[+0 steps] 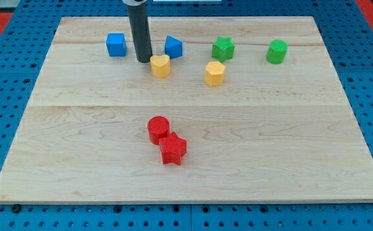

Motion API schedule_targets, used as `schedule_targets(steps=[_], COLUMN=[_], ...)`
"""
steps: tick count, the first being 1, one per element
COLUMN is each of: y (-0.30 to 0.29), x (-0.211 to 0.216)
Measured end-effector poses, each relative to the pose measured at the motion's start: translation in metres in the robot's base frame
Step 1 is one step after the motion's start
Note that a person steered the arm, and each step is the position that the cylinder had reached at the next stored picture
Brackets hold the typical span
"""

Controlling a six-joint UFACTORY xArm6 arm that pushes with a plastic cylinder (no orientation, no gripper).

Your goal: Move red circle to the left of yellow heart

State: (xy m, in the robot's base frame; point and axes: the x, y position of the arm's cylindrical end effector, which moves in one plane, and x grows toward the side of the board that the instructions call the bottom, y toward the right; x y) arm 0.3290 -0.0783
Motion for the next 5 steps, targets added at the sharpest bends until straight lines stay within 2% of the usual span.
schedule_targets(steps=[1, 2, 3, 5], y=[0.012, 0.012, -0.004, -0.069], x=[0.012, 0.005, 0.007, 0.06])
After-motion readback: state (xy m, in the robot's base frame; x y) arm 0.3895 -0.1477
